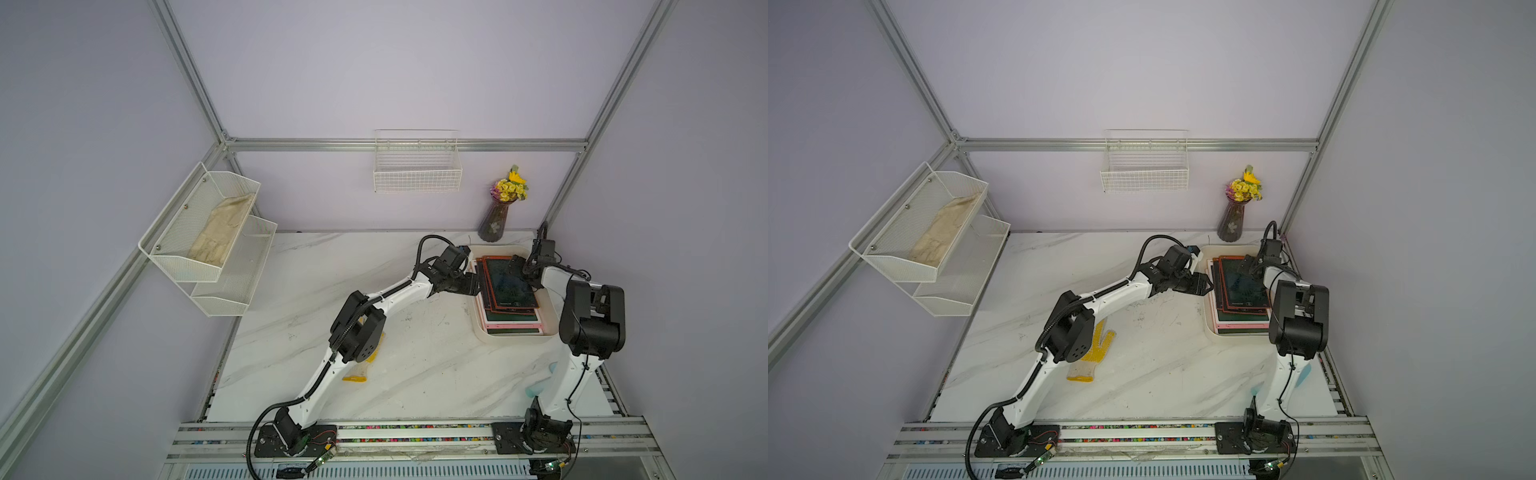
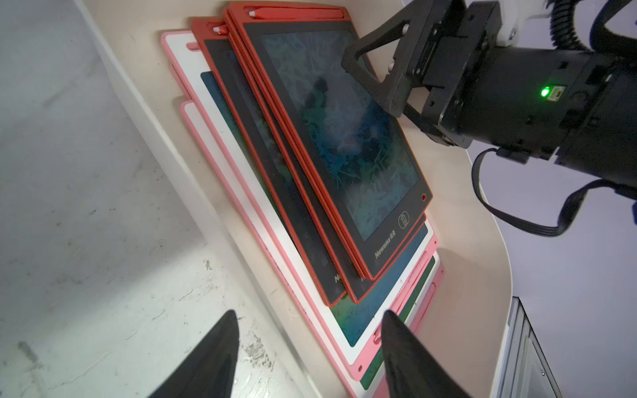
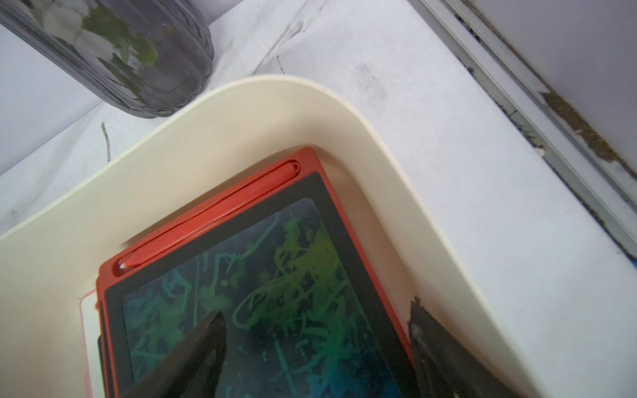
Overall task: Take out the writing tablet from the storage box
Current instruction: Pick up the writing tablet from the storage box.
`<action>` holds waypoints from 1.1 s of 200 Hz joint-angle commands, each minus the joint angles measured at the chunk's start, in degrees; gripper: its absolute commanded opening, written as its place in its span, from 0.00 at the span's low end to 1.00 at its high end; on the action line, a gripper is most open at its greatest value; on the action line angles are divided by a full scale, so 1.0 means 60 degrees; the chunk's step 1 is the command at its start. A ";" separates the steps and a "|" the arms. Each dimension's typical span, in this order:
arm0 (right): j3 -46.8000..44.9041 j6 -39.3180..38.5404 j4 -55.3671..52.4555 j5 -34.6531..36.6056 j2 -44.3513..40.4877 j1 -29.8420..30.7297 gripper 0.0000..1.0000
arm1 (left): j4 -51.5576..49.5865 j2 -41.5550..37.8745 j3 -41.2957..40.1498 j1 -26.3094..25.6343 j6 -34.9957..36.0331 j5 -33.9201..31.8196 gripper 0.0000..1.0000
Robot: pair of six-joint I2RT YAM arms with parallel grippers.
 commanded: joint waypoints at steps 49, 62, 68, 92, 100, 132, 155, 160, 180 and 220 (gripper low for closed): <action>-0.0253 -0.0206 -0.0370 -0.1655 -0.0231 -0.0042 0.81 | 0.0253 0.0161 0.0138 0.0007 -0.0120 0.0224 0.65; -0.0362 -0.0177 -0.0375 -0.1878 -0.0317 -0.0042 0.81 | 0.0259 0.0155 0.0122 0.0007 -0.0112 0.0228 0.65; -0.0413 -0.0166 -0.0362 -0.1874 -0.0375 -0.0042 0.81 | 0.0253 0.0158 0.0115 0.0013 -0.0132 0.0226 0.65; -0.0509 -0.0221 -0.0474 -0.1768 -0.0534 -0.0043 0.80 | 0.0266 0.0190 0.0170 0.0008 -0.0145 0.0232 0.65; -0.0552 -0.0237 -0.0410 -0.1745 -0.0579 -0.0042 0.81 | 0.0263 0.0219 0.0198 0.0007 -0.0141 0.0227 0.65; -0.0521 -0.0271 -0.0631 -0.1238 -0.0418 -0.0035 0.81 | 0.0267 0.0239 0.0230 0.0005 -0.0143 0.0264 0.65; -0.0542 -0.0315 -0.0688 -0.0455 -0.0374 -0.0031 0.81 | 0.0266 0.0240 0.0220 0.0006 -0.0145 0.0272 0.64; -0.0530 -0.0333 -0.0744 -0.0393 -0.0337 -0.0027 0.81 | 0.0267 0.0238 0.0224 0.0015 -0.0156 0.0283 0.65; -0.0652 -0.0327 -0.0678 -0.1047 -0.0398 0.0042 0.80 | 0.0267 0.0306 0.0301 0.0005 -0.0197 0.0313 0.64; -0.1231 -0.0204 -0.0649 -0.2102 -0.0959 0.0372 0.78 | 0.0264 0.0462 0.0460 0.0018 -0.0314 0.0376 0.62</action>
